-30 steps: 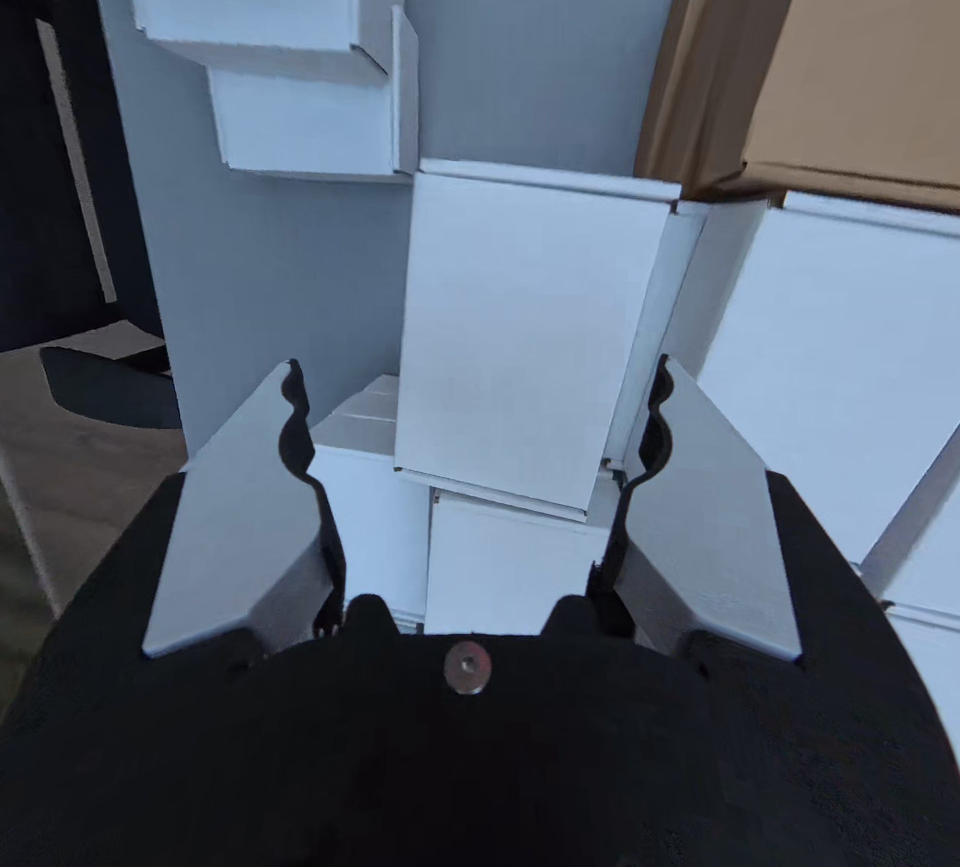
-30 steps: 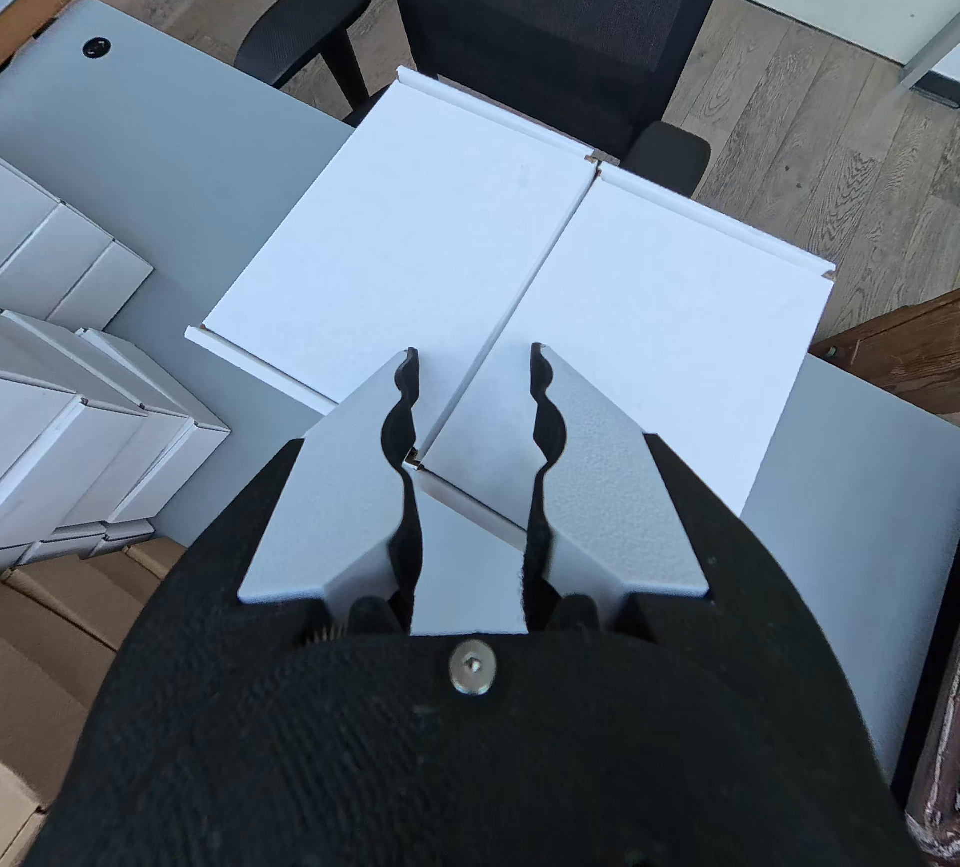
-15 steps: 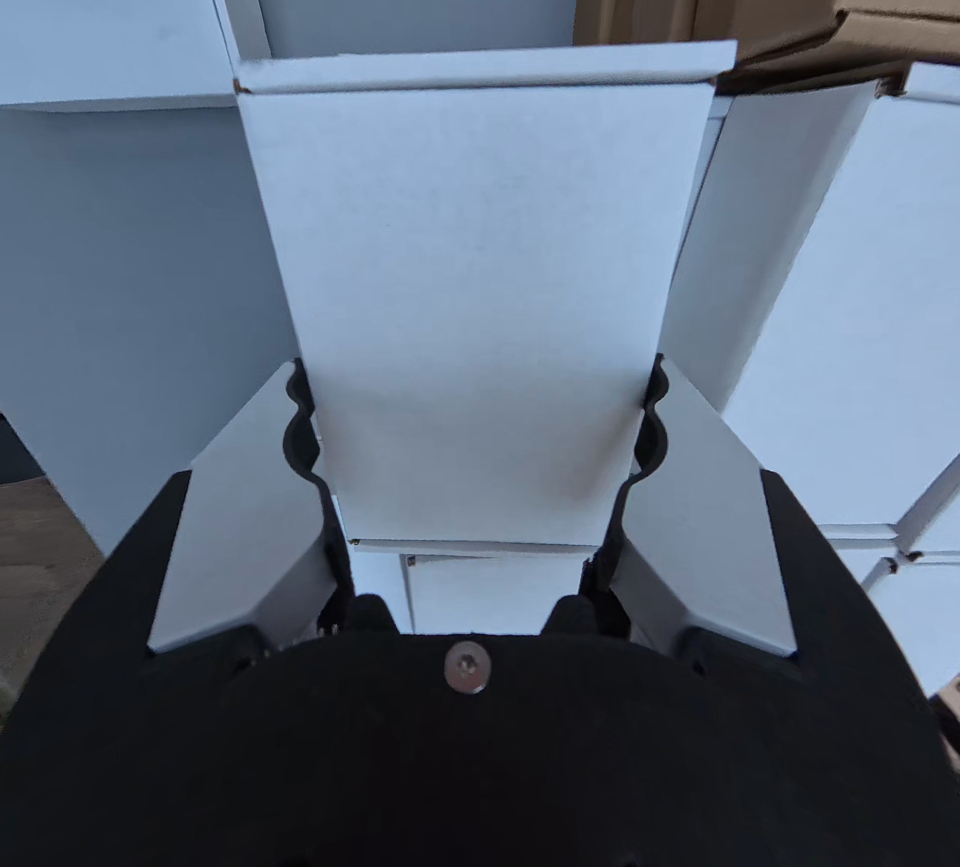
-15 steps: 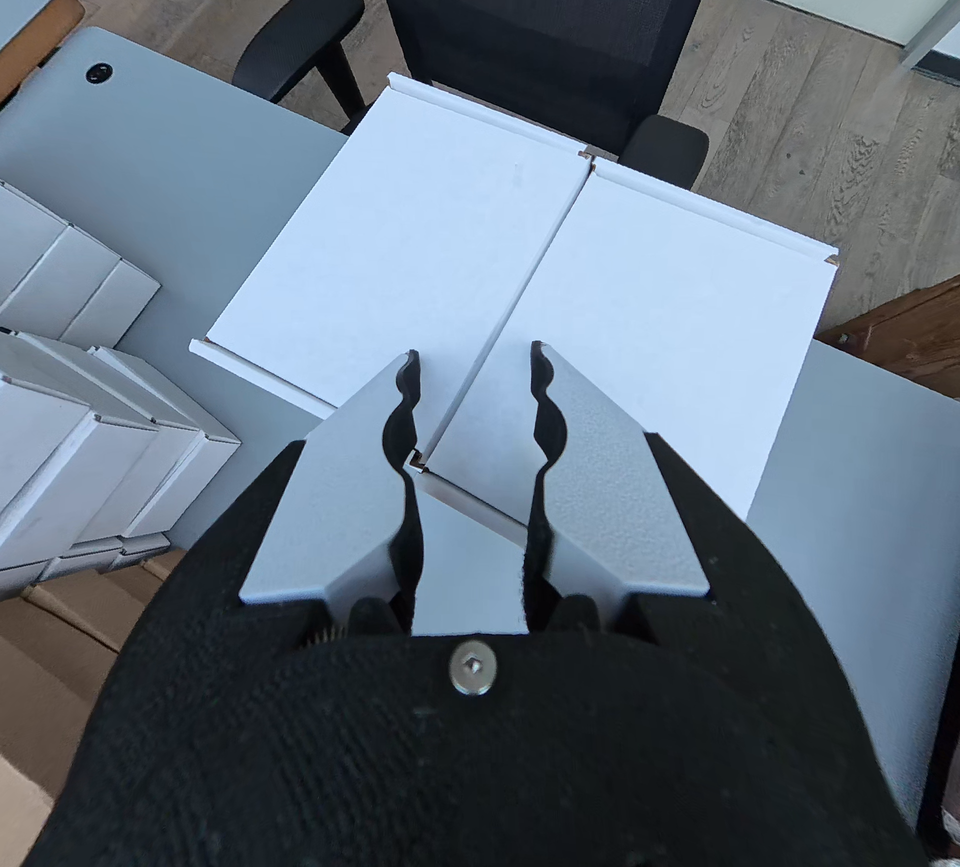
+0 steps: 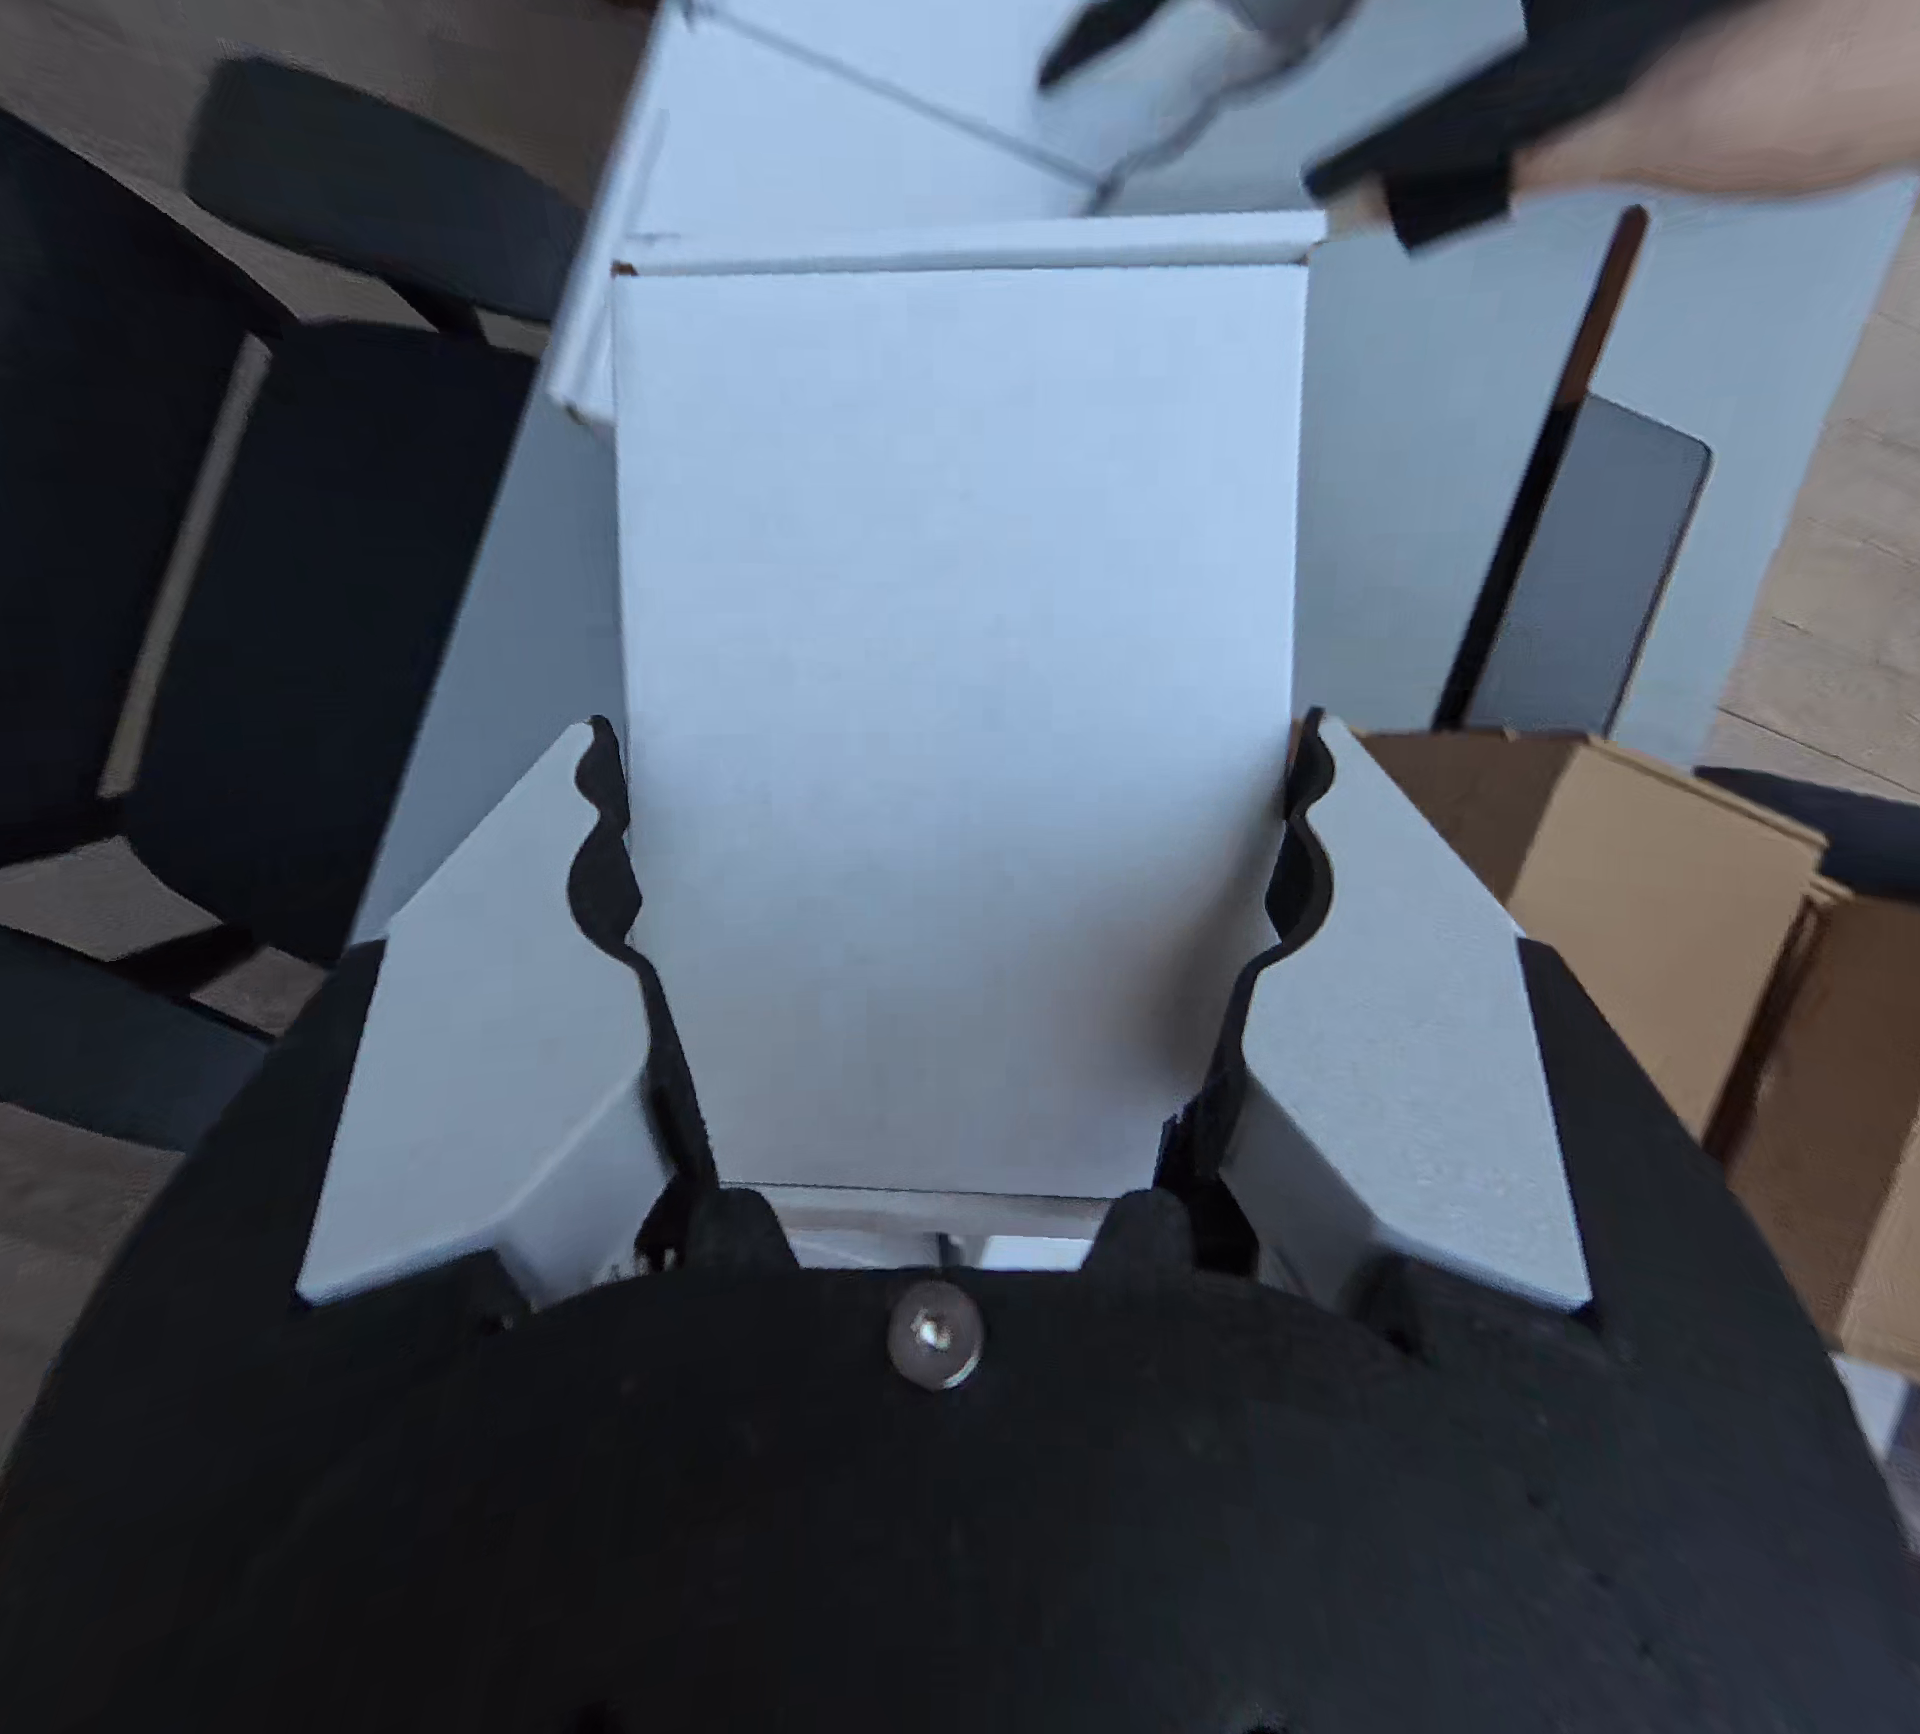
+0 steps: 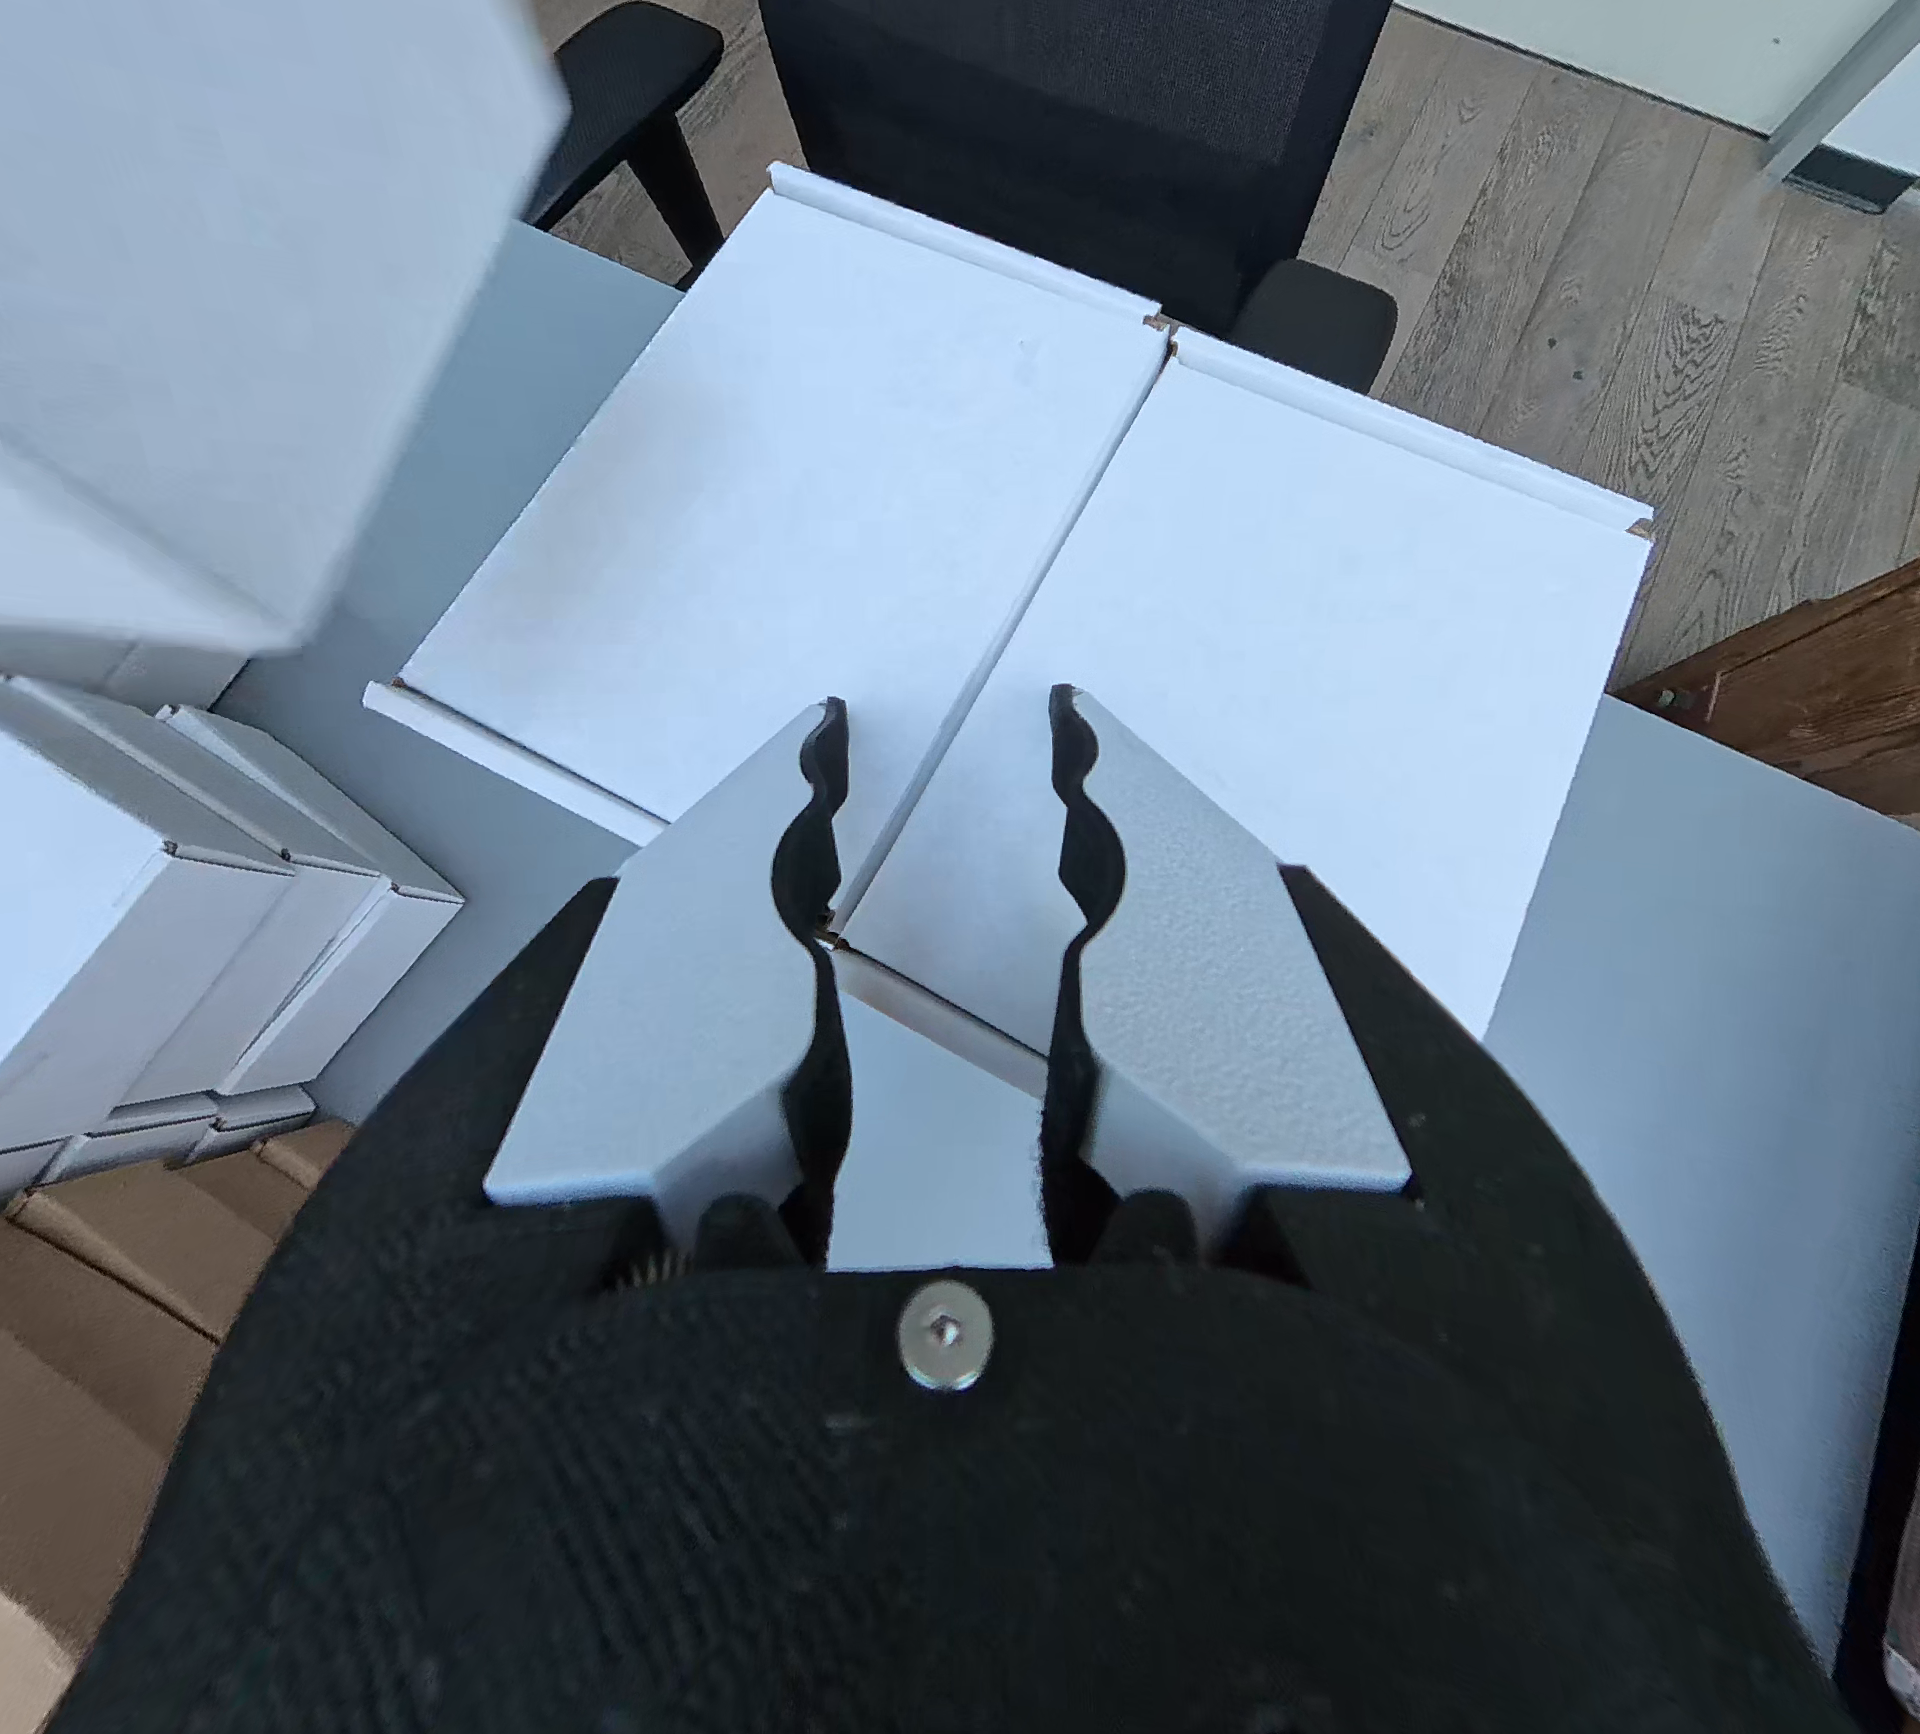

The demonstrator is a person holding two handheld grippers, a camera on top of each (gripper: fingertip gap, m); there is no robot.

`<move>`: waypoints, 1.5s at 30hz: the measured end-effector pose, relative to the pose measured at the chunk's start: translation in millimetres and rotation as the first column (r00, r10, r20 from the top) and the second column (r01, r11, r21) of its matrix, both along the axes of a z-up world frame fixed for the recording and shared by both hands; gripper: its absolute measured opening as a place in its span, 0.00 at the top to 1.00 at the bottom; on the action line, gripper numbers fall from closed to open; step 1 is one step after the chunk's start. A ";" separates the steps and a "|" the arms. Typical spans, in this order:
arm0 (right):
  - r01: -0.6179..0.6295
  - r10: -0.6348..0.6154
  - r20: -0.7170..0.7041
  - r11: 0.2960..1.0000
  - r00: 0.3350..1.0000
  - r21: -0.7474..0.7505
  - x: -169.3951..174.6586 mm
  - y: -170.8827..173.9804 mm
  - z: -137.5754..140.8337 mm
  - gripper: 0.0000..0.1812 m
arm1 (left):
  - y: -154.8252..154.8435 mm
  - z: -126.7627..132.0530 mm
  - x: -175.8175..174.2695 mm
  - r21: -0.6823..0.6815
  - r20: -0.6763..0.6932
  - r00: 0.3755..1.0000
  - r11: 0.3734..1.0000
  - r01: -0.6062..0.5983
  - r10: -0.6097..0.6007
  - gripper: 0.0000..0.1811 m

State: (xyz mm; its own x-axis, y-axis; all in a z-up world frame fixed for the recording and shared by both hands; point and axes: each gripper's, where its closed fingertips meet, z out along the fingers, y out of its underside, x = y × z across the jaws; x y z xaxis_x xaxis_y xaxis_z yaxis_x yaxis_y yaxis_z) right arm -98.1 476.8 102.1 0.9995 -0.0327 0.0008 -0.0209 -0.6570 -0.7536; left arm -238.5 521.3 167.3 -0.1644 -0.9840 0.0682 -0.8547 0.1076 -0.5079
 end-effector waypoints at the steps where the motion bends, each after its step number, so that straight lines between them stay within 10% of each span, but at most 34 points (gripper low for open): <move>1: -0.008 0.008 -0.001 1.000 1.000 0.000 -0.1 -0.4 0.0 0.78 | 2.1 5.2 28.7 0.024 0.001 1.000 1.000 0.003 -0.003 0.31; 7: -0.024 0.024 0.011 1.000 1.000 0.011 -0.2 -1.5 -0.4 0.78 | -11.7 -20.0 133.8 0.075 -0.124 0.989 0.993 0.090 -0.080 0.31; 20: 0.055 -0.015 -0.212 0.981 0.977 0.184 1.3 -12.5 26.8 0.79 | 0.5 -50.7 147.0 0.192 -0.202 0.970 0.966 0.175 -0.136 0.30; 28: 0.177 -0.092 -0.264 0.930 0.960 0.321 65.6 -58.0 62.4 0.78 | -2.8 -55.3 153.9 0.254 -0.259 0.946 0.932 0.260 -0.193 0.30; 32: 0.218 -0.149 -0.306 0.954 0.940 0.206 110.6 -69.7 31.8 0.67 | -1.8 -58.5 152.2 0.297 -0.260 0.944 0.914 0.277 -0.202 0.28; 37: 0.105 -0.046 -0.668 0.993 0.743 0.049 83.0 -55.6 -3.5 0.65 | -6.0 -57.0 156.8 0.308 -0.234 0.942 0.901 0.306 -0.240 0.28; 45: 0.088 -0.067 -0.531 0.996 0.845 0.015 84.8 -53.6 -21.1 0.67 | -14.4 -52.4 166.9 0.333 -0.204 0.924 0.864 0.377 -0.325 0.28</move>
